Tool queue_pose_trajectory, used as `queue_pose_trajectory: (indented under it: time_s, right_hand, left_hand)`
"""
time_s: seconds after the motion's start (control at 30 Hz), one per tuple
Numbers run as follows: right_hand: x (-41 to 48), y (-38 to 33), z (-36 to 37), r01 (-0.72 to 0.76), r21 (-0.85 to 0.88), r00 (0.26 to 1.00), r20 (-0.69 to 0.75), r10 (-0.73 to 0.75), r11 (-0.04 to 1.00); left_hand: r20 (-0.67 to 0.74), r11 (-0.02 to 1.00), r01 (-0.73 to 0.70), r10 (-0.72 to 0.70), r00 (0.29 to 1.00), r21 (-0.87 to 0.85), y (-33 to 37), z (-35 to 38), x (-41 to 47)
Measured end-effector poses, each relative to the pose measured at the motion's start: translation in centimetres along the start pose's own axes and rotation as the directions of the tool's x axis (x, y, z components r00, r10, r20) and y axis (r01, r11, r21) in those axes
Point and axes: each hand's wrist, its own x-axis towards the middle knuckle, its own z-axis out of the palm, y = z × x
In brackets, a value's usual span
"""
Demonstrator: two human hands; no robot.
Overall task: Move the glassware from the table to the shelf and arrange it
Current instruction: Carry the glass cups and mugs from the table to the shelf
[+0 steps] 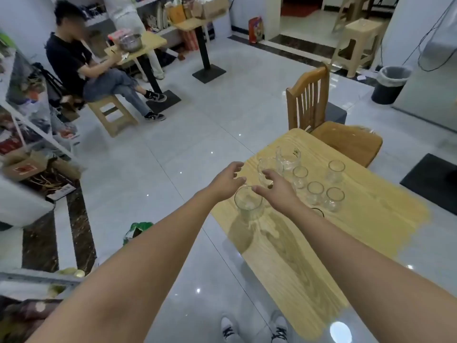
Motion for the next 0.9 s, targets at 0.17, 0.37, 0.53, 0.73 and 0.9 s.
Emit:
queue_pose_trajectory:
  time_s: [0.17, 0.37, 0.53, 0.73, 0.9]
  right_hand:
    - [0.6, 2.9, 3.7, -0.189, 0.081, 0.980, -0.040, 0.193, 0.979]
    - [2.8, 5.7, 7.1, -0.369, 0.148, 0.919, -0.087, 0.384, 0.918]
    - [4.2, 8.5, 9.9, -0.505, 0.273, 0.835, -0.088, 0.544, 0.819]
    - [5.5, 9.5, 11.7, -0.566, 0.484, 0.767, 0.012, 0.642, 0.667]
    - [7.0, 9.6, 13.1, -0.577, 0.518, 0.740, 0.004, 0.673, 0.631]
  left_hand:
    - [0.042, 0.991, 0.126, -0.128, 0.991, 0.054, -3.4, 1.1, 2.5]
    - [0.083, 0.964, 0.260, -0.263, 0.961, 0.049, -8.7, 3.1, 6.6]
    - [0.119, 0.927, 0.375, -0.373, 0.920, 0.005, -11.9, 5.4, 8.8]
    - [0.098, 0.936, 0.339, -0.347, 0.933, 0.094, -14.1, 7.0, 10.4]
    - [0.067, 0.959, 0.236, -0.248, 0.966, 0.156, -15.5, 7.0, 11.2]
